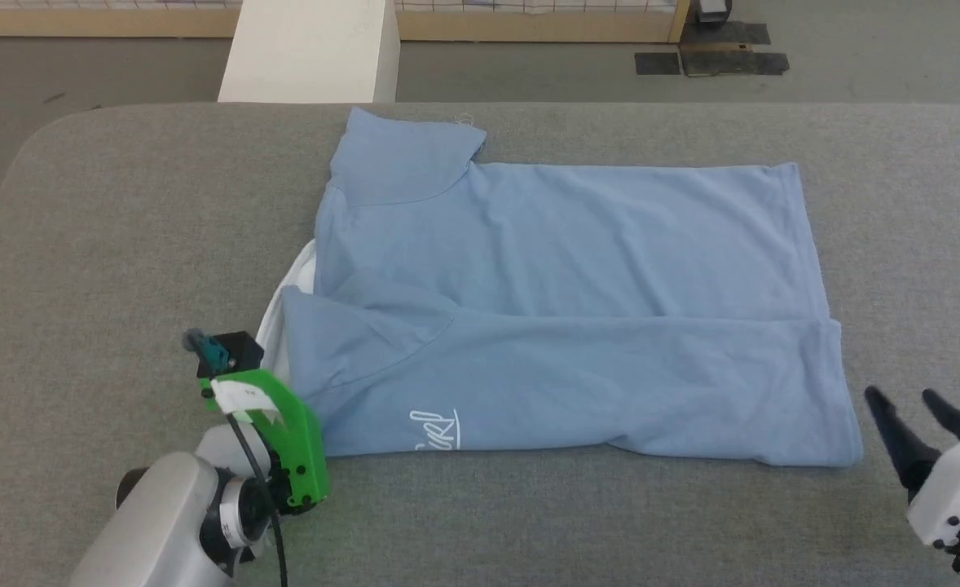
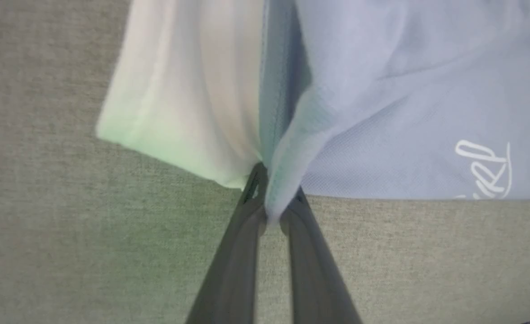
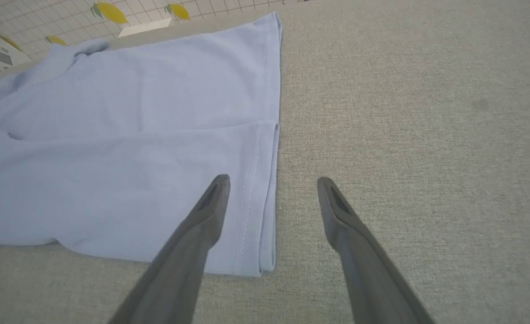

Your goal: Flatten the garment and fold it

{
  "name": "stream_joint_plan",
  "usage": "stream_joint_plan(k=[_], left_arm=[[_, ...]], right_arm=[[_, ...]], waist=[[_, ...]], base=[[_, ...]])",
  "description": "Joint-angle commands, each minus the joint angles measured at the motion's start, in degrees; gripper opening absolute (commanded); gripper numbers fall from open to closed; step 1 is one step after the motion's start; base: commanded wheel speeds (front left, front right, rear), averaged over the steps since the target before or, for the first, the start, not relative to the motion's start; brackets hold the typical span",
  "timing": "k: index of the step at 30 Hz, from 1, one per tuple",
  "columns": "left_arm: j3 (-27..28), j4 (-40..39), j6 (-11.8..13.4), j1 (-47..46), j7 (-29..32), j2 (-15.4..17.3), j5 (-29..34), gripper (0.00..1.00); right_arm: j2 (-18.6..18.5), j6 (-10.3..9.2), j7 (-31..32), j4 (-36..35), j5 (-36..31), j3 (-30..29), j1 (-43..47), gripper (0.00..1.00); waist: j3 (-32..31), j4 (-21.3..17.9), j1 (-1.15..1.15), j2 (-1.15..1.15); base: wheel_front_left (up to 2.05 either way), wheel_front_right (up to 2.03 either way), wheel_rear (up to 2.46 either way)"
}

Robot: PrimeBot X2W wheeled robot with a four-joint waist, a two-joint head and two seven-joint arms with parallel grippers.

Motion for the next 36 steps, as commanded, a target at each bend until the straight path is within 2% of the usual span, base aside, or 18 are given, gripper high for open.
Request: stream_joint_plan(k=[1,7,11,15,20,26,27,28,29,36], left_arm=[[0.1,-0.3,0.4,2.1,-0.6,-0.1,-0.8,0.0],[1.3,-5.4,1.7,3.2,-2.0,0.9,-0.5,0.0],[1.1,-7.6,2.3,3.1,-2.0,1.1,-0.1,0.0],[0.9,-8.7,2.5,2.7,-2.0,1.1,0.2,0.0],[0.6,-9.0,2.4,2.4,-2.5,0.8,0.4,0.0],[0.6,-8.4,2.3,2.8,-3.2,0.4,0.0,0.0],[0.7,-8.3,2.2,2.8,-3.4,0.3,0.0,0.0],[0.7,-8.2,2.2,2.8,-3.5,0.2,-0.1,0.0],[0.7,-8.2,2.1,2.9,-3.7,0.2,-0.2,0.0],[1.9,-8.0,1.7,3.9,-5.1,0.2,-1.4,0.0]], right_arm=[[-0.3,-0.09,4.3,-0.6,-1.4,0.4,-1.4,1.0],[-1.1,-0.09,24.9,-3.0,-8.5,3.9,-5.3,1.0],[-1.8,-0.09,32.5,-3.2,-12.0,6.9,-7.3,1.0],[-2.5,-0.09,35.5,-1.5,-14.1,9.3,-8.7,1.0],[-3.6,-0.09,36.3,2.0,-15.9,11.9,-9.2,1.0],[-3.8,-0.09,37.0,5.3,-14.1,13.8,-9.3,1.0],[-3.8,-0.09,37.2,5.6,-13.3,13.7,-9.4,0.33],[-3.9,-0.09,37.0,5.5,-12.9,13.6,-9.6,0.09],[-4.1,-0.09,36.8,5.4,-12.4,13.5,-10.0,0.0],[-4.2,-0.09,34.2,3.5,-9.5,9.6,-11.5,0.0]], waist=[[-0.3,-0.2,0.0,0.0],[0.1,0.1,0.0,0.0],[1.2,1.0,0.0,0.0],[2.6,1.9,0.0,0.0],[3.7,2.5,0.0,0.0],[4.4,2.5,0.0,0.0],[4.4,2.5,0.0,0.0],[4.4,2.4,0.0,0.0],[4.4,2.3,0.0,0.0],[2.1,1.7,0.0,0.0]], base=[[0.0,0.0,0.0],[0.0,0.0,0.0],[0.0,0.0,0.0],[0.0,0.0,0.0],[0.0,0.0,0.0],[0.0,0.0,0.0],[0.0,0.0,0.0],[0.0,0.0,0.0],[0.0,0.0,0.0],[0.0,0.0,0.0]])
